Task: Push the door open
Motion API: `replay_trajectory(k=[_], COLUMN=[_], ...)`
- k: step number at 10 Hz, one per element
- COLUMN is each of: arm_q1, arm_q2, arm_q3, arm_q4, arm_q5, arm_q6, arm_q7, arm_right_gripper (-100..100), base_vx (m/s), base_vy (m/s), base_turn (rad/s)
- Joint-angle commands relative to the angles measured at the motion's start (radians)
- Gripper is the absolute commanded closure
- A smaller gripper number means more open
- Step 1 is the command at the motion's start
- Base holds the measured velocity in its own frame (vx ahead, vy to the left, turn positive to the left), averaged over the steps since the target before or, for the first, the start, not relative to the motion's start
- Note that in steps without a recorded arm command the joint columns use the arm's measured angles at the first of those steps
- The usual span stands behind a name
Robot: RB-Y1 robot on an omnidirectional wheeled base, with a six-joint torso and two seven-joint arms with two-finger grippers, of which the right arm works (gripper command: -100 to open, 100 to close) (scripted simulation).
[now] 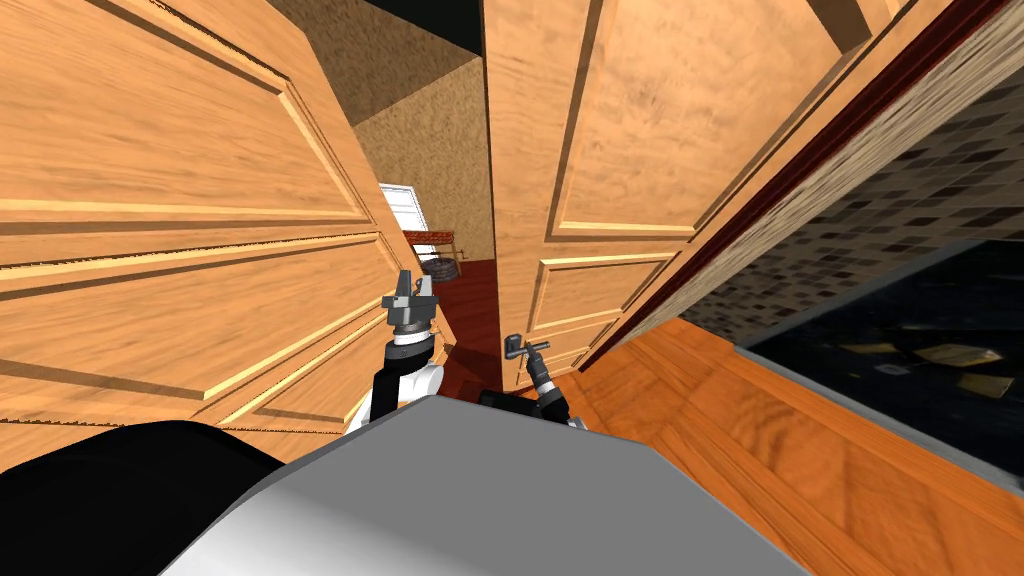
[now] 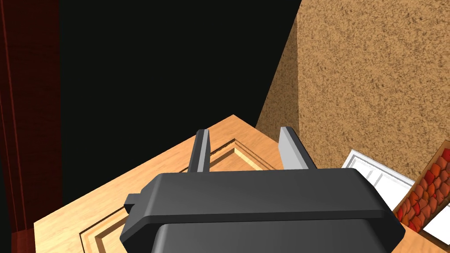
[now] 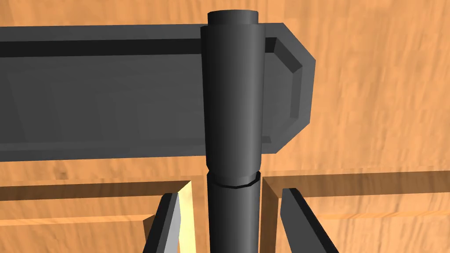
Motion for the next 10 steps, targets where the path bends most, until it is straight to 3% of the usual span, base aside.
replay_trajectory(k=[1, 5, 10], arm_q1=[0.001, 0.001, -0.031], arm_q2=[0.0, 0.0, 0.016], arm_q3=[0.0, 0.0, -0.064], arm_q4=[0.0, 0.0, 0.029], arm_q5=[0.0, 0.0, -0.023], arm_q6=[0.0, 0.0, 0.015], arm_q7=[0.0, 0.0, 0.018], arm_right_gripper=[100, 100, 100], base_vx=[-0.021, -0.011, 0.127], base_vy=[-0.012, -0.006, 0.117], base_turn=[0.011, -0.002, -0.067])
